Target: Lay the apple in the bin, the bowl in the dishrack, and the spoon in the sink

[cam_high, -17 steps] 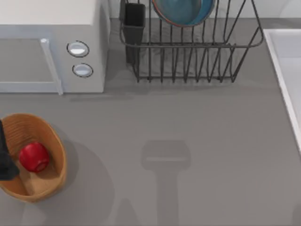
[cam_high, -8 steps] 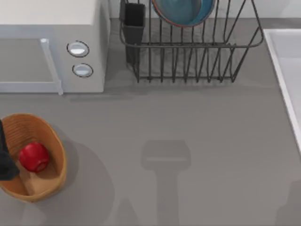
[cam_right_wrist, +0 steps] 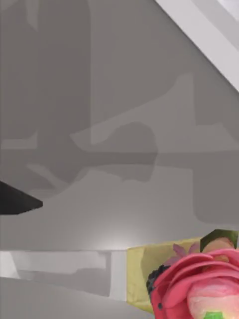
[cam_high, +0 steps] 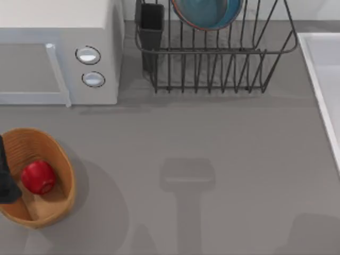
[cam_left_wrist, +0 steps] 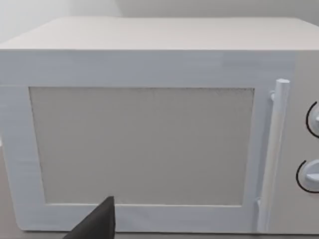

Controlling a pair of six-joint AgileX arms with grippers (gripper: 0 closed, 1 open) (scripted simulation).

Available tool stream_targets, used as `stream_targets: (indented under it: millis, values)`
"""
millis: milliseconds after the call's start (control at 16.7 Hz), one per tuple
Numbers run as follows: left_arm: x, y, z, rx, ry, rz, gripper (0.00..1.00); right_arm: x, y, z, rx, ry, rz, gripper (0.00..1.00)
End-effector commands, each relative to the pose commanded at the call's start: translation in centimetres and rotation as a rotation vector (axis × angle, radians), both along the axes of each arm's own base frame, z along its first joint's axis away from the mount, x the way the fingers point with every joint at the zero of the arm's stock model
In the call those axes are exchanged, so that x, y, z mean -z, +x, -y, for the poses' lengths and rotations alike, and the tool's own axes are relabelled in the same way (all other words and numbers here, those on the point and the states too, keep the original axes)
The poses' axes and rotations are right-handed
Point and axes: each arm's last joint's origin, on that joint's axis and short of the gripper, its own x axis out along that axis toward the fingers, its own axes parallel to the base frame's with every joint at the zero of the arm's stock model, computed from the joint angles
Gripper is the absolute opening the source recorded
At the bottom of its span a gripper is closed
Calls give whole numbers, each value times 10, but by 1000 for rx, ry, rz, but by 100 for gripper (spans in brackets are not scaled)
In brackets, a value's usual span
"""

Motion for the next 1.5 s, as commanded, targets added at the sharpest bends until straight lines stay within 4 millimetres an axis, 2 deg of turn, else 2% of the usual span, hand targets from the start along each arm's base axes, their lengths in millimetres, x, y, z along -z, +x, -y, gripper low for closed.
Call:
stream_targets:
  millis: [360, 480, 600, 780, 1080, 1320, 1500]
  values:
    - [0, 0, 0, 0, 0, 0, 100, 1, 2, 1, 3, 4, -7, 0]
    - [0, 0, 0, 0, 0, 0, 100, -2, 12, 4, 11, 12, -24, 0]
    - [0, 0, 0, 0, 0, 0, 100, -8, 30, 10, 20, 21, -46, 0]
    - [0, 0, 0, 0, 0, 0, 100, -20, 73, 20, 29, 30, -72, 0]
    - [0, 0, 0, 0, 0, 0, 100, -37, 170, 31, 32, 25, -68, 0]
    - [0, 0, 0, 0, 0, 0, 100, -24, 237, 23, 29, 28, -74, 0]
    - [0, 0, 0, 0, 0, 0, 100, -6, 271, 9, 22, 28, -73, 0]
